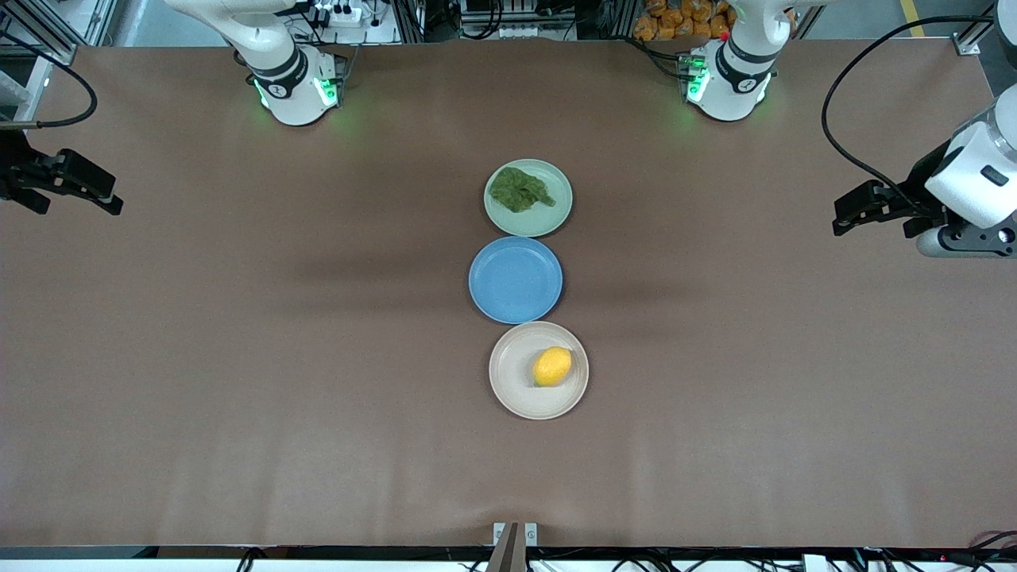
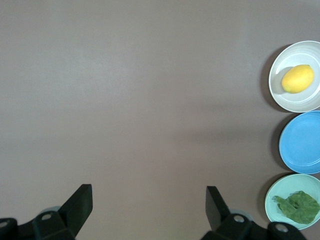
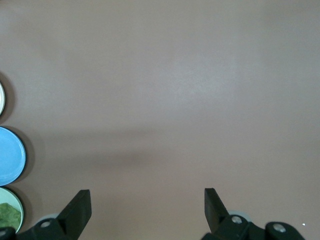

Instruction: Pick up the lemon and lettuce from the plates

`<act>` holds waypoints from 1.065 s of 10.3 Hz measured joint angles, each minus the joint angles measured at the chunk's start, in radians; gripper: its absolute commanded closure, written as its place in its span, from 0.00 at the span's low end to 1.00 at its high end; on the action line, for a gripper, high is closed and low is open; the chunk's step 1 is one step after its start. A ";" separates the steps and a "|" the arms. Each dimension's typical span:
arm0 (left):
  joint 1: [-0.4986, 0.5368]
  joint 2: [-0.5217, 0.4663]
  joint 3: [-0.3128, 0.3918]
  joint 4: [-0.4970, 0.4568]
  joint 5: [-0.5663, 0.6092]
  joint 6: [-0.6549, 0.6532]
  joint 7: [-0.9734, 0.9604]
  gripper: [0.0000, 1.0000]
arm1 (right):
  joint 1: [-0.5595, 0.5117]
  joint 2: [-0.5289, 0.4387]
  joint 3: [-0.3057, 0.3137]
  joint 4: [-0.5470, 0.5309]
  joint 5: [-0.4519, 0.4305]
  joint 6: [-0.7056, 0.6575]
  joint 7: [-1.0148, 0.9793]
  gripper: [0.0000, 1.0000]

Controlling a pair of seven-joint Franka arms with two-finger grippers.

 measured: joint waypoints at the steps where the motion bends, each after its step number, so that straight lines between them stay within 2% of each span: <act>1: 0.000 0.000 0.000 0.000 0.000 0.000 0.000 0.00 | 0.000 0.000 0.000 0.000 0.000 0.000 0.000 0.00; 8: -0.001 0.003 -0.001 0.000 0.000 0.001 0.000 0.00 | 0.000 0.000 0.000 0.000 0.000 -0.003 0.000 0.00; 11: -0.029 0.055 -0.007 -0.001 0.000 0.038 0.000 0.00 | 0.000 0.000 0.000 -0.001 0.000 -0.006 0.000 0.00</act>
